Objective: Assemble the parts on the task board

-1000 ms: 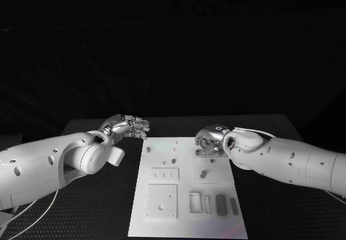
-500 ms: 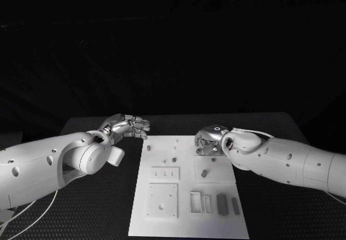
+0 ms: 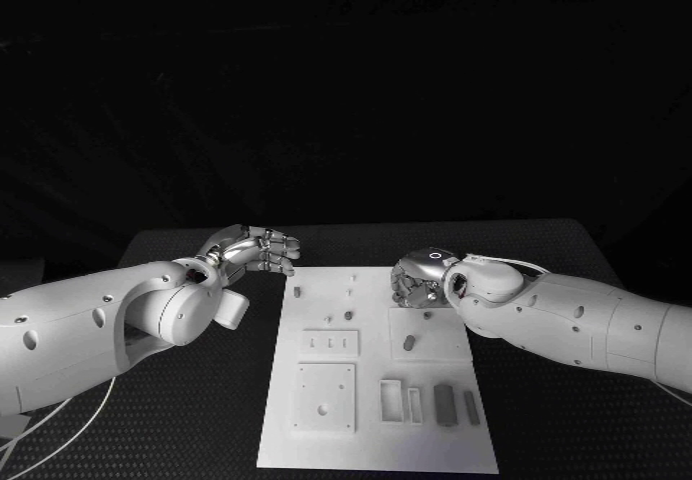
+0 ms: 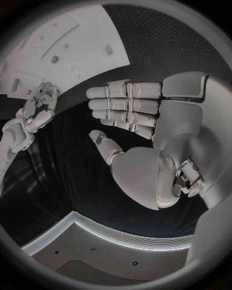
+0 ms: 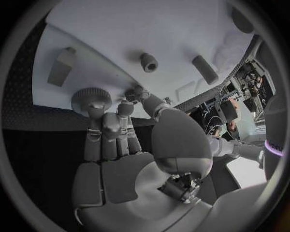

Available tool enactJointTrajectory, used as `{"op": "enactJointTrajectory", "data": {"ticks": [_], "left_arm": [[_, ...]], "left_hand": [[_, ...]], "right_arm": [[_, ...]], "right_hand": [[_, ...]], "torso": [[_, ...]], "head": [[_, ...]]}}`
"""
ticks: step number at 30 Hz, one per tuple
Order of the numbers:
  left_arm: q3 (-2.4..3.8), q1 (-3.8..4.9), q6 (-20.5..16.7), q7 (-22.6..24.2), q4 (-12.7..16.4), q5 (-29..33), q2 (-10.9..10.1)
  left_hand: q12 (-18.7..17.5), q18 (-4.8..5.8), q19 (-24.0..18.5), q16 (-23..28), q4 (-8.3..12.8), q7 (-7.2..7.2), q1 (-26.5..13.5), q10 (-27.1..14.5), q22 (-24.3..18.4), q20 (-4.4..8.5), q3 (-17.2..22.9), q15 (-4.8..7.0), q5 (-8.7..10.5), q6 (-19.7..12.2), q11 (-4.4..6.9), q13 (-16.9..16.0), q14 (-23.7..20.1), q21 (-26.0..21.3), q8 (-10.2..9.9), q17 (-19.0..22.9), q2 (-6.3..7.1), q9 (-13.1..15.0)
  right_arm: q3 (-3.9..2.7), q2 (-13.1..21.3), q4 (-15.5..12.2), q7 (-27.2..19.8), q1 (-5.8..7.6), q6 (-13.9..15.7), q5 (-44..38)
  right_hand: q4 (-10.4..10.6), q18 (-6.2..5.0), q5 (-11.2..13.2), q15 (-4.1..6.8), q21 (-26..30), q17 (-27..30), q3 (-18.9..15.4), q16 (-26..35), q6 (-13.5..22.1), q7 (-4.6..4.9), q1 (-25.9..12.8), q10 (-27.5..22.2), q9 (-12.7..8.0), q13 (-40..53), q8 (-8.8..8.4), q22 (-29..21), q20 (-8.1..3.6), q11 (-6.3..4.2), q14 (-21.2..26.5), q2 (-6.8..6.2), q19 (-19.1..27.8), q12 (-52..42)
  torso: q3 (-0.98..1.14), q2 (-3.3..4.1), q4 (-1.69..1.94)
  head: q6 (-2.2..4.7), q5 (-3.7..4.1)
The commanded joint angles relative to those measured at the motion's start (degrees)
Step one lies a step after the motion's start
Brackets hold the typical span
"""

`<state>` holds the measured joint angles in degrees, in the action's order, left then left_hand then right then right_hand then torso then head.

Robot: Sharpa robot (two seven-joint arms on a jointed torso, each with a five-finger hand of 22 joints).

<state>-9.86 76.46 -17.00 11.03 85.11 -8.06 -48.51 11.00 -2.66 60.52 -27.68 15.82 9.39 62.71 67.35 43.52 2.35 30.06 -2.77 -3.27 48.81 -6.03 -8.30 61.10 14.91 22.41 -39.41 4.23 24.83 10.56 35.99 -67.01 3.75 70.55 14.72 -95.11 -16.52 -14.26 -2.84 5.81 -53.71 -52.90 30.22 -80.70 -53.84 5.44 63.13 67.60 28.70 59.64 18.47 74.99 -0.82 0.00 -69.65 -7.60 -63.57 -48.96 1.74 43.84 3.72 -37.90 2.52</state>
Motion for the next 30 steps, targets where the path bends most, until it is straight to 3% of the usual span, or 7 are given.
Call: {"op": "enactJointTrajectory", "data": {"ticks": [1, 12, 21, 22, 24, 30], "left_arm": [[0.06, 0.13, 0.8, 0.4, 0.2, -0.2, -0.1], [0.06, 0.15, 0.8, 0.2, 0.2, -0.2, -0.1], [0.06, 0.19, 0.8, 0.2, 0.2, -0.2, -0.2], [0.06, 0.19, 0.7, 0.2, 0.1, -0.2, -0.2], [0.06, 0.2, 0.7, 0.2, 0.1, -0.2, -0.2], [0.06, 0.28, 0.6, 0.2, 0.2, -0.2, -0.2]], "left_hand": [[-0.1, -0.27, -0.1, 0.2, -0.1, 0.44, -0.5, 0.5, 0.1, 0.4, -0.2, -0.04, 0.11, 0.1, -0.07, 0.0, 0.3, -0.3, -0.4, -0.1, -0.09, -0.1], [-0.2, -0.24, -0.1, 0.3, -0.1, 0.46, -0.5, 0.5, 0.1, 0.43, -0.1, -0.03, 0.12, 0.0, -0.07, 0.0, 0.3, -0.3, -0.5, -0.2, -0.04, -0.1], [-0.3, -0.23, -0.1, 0.4, -0.1, 0.49, -0.5, 0.5, 0.1, 0.45, -0.1, -0.03, 0.12, 0.0, -0.09, 0.0, 0.3, -0.3, -0.5, -0.3, -0.02, -0.2], [-0.4, -0.22, -0.1, 0.4, -0.1, 0.49, -0.5, 0.5, 0.1, 0.45, -0.1, -0.03, 0.12, 0.0, -0.09, 0.0, 0.3, -0.3, -0.5, -0.4, -0.01, -0.2], [-0.4, -0.22, -0.1, 0.4, -0.1, 0.49, -0.5, 0.5, 0.1, 0.45, -0.1, -0.02, 0.12, 0.0, -0.09, 0.0, 0.3, -0.4, -0.5, -0.4, -0.01, -0.2], [-0.4, -0.22, -0.1, 0.5, -0.1, 0.49, -0.5, 0.5, 0.1, 0.46, -0.1, -0.02, 0.12, 0.0, -0.09, 0.0, 0.4, -0.4, -0.5, -0.4, 0.01, -0.2]], "right_arm": [[0.0, 0.0, -0.3, 0.3, -0.07, -1.1, -1.7], [0.01, 0.0, -0.6, -0.1, -0.11, -1.6, -1.8], [0.01, 0.1, -0.5, 0.2, -0.13, -1.0, -2.7], [0.0, 0.1, -0.5, 0.3, -0.13, -0.5, -2.9], [0.0, 0.1, -0.6, 0.5, -0.13, 0.1, -3.0], [-0.06, 0.5, -1.8, 1.4, -0.05, 1.6, -3.3]], "right_hand": [[0.0, -0.74, 0.0, 0.42, -0.4, 0.0, 0.4, -0.2, -1.3, 0.75, 0.0, 0.2, 0.1, 0.1, 0.12, 1.3, -0.39, -0.26, 0.0, 0.61, -0.2, -0.3], [-0.1, -0.74, 0.0, 0.69, -1.0, 0.2, 0.7, -0.9, -2.5, 0.4, 0.4, 0.4, 0.3, 1.1, 0.45, 1.3, -0.61, -0.59, 0.1, 1.95, -0.1, -0.7], [-0.2, -0.74, 0.0, 1.35, -1.6, 0.5, 1.4, -1.6, -5.6, -0.53, 1.4, 0.7, 1.2, 2.1, 1.72, 1.3, -0.73, -1.41, 0.3, 5.18, 0.4, -0.7], [0.5, -0.74, 0.1, 1.39, -1.6, 0.7, 3.8, -1.7, -6.0, -0.38, 1.9, 0.8, 1.2, 2.2, 1.62, 1.1, -0.74, -1.32, 0.4, 4.4, 0.5, -0.5], [0.6, -0.74, 0.0, 1.34, -1.8, 0.9, 5.2, -1.8, -6.2, -0.41, 1.5, 1.1, 1.2, 2.4, 1.52, 1.1, -0.72, -1.35, 0.3, 3.96, 0.3, -0.4], [0.5, -0.74, 0.0, 1.39, -2.0, 1.2, 6.5, -2.1, -6.4, -0.51, 0.9, 1.4, 1.4, 2.6, 1.52, 1.1, -0.76, -1.41, 0.1, 3.58, 0.0, -0.2]], "torso": [[0.08, 0.11, -0.04], [0.13, 0.37, 0.03], [0.14, 0.5, 0.05], [0.13, 0.5, 0.05], [0.12, 0.51, 0.04], [0.12, 0.56, -0.02]], "head": [[-0.12, -0.06], [0.04, 0.05], [0.07, 0.12], [0.09, 0.13], [0.13, 0.12], [0.45, 0.1]]}}
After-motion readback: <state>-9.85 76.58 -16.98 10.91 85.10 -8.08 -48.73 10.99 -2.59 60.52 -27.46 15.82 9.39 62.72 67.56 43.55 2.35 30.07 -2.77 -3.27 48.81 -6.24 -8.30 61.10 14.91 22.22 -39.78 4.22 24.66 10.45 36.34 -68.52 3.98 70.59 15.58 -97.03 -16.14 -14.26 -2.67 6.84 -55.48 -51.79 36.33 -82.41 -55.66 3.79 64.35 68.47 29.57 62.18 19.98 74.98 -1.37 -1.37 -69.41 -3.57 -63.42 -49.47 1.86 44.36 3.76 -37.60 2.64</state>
